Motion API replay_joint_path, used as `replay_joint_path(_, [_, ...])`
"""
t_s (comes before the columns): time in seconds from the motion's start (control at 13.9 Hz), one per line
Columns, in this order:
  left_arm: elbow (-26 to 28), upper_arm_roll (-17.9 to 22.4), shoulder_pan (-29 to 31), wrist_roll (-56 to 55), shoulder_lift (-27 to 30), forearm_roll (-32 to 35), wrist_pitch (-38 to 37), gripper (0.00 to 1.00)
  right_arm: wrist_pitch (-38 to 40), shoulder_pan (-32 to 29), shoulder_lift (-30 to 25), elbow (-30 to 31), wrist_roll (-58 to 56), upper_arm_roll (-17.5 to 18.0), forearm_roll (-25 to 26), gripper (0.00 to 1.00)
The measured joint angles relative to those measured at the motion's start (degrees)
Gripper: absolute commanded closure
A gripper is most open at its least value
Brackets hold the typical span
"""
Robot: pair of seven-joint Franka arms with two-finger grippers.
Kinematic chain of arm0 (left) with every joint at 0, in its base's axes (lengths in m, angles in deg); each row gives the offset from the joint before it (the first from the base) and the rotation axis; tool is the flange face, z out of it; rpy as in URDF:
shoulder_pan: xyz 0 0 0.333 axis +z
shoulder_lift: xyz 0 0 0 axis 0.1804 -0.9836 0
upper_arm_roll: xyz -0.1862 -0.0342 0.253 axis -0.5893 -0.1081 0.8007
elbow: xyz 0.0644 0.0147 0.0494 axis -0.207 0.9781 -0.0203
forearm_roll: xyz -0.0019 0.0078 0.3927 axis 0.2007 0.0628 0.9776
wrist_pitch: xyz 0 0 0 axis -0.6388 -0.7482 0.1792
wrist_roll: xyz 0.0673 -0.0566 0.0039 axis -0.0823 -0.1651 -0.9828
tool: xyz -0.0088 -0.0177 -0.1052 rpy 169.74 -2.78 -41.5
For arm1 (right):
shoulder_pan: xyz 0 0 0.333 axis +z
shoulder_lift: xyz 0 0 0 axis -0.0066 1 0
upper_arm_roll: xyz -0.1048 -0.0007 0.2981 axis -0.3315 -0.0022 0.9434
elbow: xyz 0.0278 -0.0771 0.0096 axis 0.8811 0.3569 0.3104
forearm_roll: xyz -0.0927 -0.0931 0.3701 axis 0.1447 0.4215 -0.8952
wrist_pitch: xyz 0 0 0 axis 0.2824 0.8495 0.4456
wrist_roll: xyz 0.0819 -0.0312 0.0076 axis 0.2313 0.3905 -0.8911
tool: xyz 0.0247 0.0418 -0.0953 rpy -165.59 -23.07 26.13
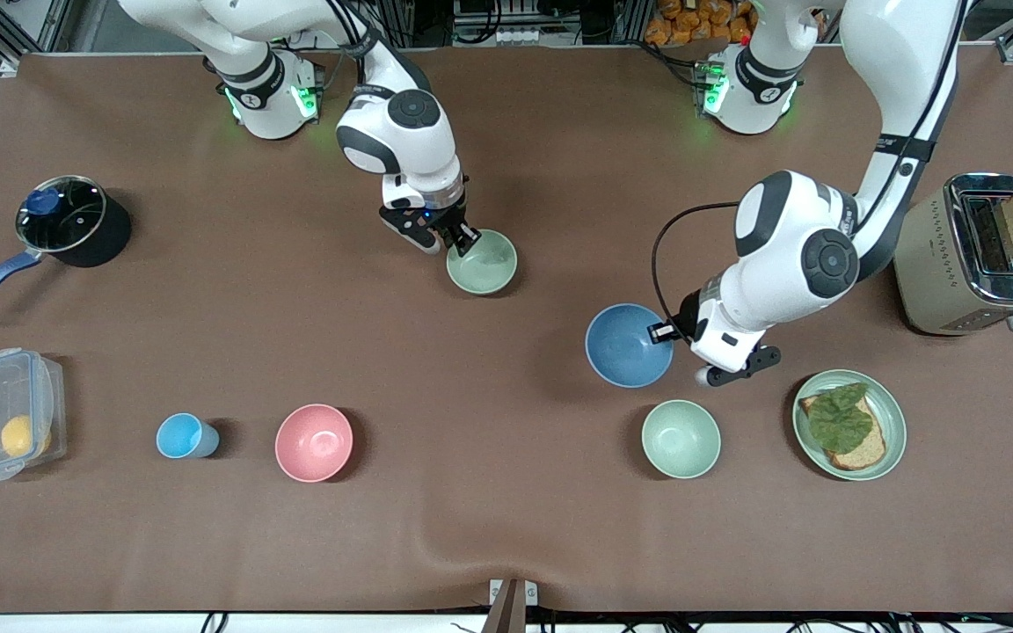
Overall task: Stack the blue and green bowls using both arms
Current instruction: 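Place the green bowl with the right gripper, left gripper bringing the blue bowl, then open the right gripper and draw it back from the green bowl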
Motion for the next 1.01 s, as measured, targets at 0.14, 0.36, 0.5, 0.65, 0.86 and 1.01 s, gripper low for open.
replay_joint_path(0.14, [0.0,0.0,-0.43,-0.13,-0.2,0.0,-0.03,1.0,3.43,-0.08,0.0,-2.92,0.53,0.0,-0.07,0.0])
replay_joint_path(0.36, [0.0,0.0,-0.87,-0.21,-0.47,0.0,-0.14,1.0,5.72,-1.1,0.0,-5.53,-1.01,0.17,-0.54,0.0])
replay_joint_path(0.5, [0.0,-0.01,-1.61,-1.15,-0.52,0.0,-0.27,1.0,6.94,-3.76,-0.02,-6.39,-5.52,1.47,-4.11,0.0])
replay_joint_path(0.65, [-0.01,-0.03,-2.64,-2.6,-0.51,0.0,-0.33,1.0,11.23,-6.52,-0.1,-8.61,-12.31,2.31,-9.95,0.0])
replay_joint_path(0.86, [0.02,-0.1,-5.09,-6.42,-0.35,0.02,-0.42,1.0,14.0,-11.2,-0.43,-10.84,-24.43,2.42,-20.11,0.0])
replay_joint_path(1.01, [0.62,-0.15,-6.61,-8.25,0.62,0.05,-0.64,1.0,14.89,-13.58,-0.79,-11.16,-26.78,2.3,-25.11,0.0])
